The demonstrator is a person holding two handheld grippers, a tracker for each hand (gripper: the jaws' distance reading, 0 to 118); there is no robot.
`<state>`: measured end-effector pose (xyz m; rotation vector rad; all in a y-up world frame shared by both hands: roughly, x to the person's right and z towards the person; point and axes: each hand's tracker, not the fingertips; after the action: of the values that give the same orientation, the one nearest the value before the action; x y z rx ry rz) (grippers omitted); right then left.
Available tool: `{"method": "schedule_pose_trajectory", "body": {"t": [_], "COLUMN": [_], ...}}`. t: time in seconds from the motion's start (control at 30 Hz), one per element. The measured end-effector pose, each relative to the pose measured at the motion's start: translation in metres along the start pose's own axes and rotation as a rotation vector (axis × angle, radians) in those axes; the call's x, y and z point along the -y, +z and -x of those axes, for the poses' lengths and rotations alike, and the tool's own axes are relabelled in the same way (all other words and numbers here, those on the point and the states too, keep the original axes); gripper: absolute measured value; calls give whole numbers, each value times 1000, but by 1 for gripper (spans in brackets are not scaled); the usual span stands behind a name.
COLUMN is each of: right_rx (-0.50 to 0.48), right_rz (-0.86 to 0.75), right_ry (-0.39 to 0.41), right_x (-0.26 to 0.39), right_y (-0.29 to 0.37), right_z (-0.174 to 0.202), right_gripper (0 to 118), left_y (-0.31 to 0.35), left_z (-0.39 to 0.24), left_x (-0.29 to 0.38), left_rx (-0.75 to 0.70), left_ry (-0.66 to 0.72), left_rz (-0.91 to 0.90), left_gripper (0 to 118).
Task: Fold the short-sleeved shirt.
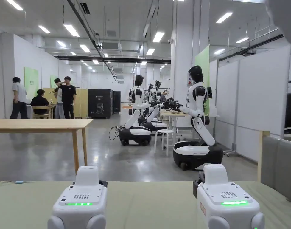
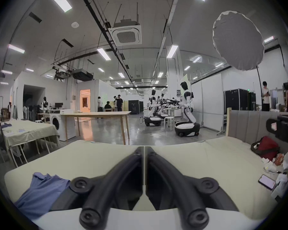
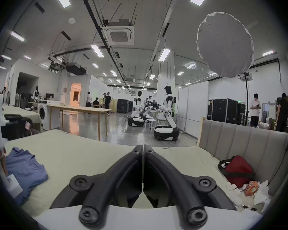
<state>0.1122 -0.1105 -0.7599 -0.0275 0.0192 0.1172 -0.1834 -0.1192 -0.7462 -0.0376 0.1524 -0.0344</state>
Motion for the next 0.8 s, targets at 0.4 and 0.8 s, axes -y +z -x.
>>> {"method": "schedule_pose_trajectory", "body": {"t": [0.4, 0.8], "right_rx": [11, -170], "right_rz": [5, -42], "right_ry": [-41, -27], "right_x": [4, -8], "right_y": [-12, -21], "right_z": [-17, 101], "right_gripper": [0, 0], "left_y": [-2, 48], "left_z": [2, 131], "left_x": [1, 9], "left_rx": [25, -163], "left_ry": [54, 10], "left_rz": [15, 16], "left_gripper": [0, 0]}}
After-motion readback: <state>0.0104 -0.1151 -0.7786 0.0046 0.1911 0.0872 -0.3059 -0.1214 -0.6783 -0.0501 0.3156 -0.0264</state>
